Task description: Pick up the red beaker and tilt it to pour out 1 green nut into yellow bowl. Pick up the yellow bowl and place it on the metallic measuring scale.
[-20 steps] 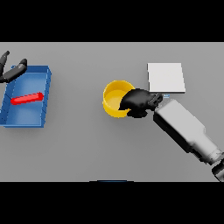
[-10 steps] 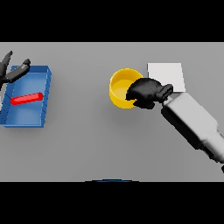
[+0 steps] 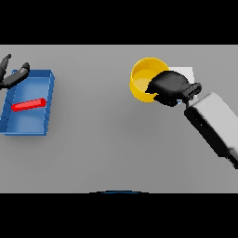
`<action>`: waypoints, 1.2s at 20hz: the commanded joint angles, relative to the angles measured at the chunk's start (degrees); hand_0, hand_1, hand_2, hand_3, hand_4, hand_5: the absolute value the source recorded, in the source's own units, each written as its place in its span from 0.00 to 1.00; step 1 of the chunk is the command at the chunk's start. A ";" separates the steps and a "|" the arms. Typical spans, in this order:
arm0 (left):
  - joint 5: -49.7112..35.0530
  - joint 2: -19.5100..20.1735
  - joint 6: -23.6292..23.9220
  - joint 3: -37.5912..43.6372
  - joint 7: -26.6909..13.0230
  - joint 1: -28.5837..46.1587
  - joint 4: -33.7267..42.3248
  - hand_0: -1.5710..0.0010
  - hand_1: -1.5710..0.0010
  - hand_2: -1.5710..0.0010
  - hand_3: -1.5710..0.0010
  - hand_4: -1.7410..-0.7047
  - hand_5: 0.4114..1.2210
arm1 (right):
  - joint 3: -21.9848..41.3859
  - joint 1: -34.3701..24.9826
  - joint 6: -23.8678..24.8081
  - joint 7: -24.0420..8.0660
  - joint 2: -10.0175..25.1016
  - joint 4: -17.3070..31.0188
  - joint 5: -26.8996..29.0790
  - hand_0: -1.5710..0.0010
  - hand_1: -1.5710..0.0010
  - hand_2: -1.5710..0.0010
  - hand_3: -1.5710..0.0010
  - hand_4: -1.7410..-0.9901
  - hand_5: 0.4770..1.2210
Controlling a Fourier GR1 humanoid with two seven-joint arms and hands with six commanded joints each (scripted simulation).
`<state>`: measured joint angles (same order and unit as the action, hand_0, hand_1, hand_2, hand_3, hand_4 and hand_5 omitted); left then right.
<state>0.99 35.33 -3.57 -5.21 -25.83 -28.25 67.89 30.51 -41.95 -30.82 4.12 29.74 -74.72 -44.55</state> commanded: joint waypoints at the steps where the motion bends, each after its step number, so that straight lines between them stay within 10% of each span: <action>1: -0.05 -0.24 0.15 -0.11 -0.32 0.28 0.26 1.00 1.00 1.00 1.00 0.87 0.40 | -0.86 -1.51 1.11 0.42 0.21 1.95 -0.19 0.01 0.00 0.03 0.26 0.00 1.00; 15: 0.27 -0.54 1.19 -0.44 -4.93 -0.03 1.40 1.00 1.00 1.00 1.00 0.85 0.47 | -5.23 -6.42 13.93 5.30 0.52 27.79 -1.92 0.00 0.00 0.08 0.21 0.00 1.00; 24: 0.29 0.14 0.50 -0.23 -5.17 -0.36 0.78 1.00 1.00 1.00 1.00 0.86 0.47 | -5.28 -6.85 15.96 6.01 -1.75 34.81 -1.86 0.00 0.00 0.12 0.10 0.00 1.00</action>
<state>1.30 35.49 -3.03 -5.43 -31.08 -28.62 68.67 25.23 -48.82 -14.87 10.15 27.99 -39.92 -46.40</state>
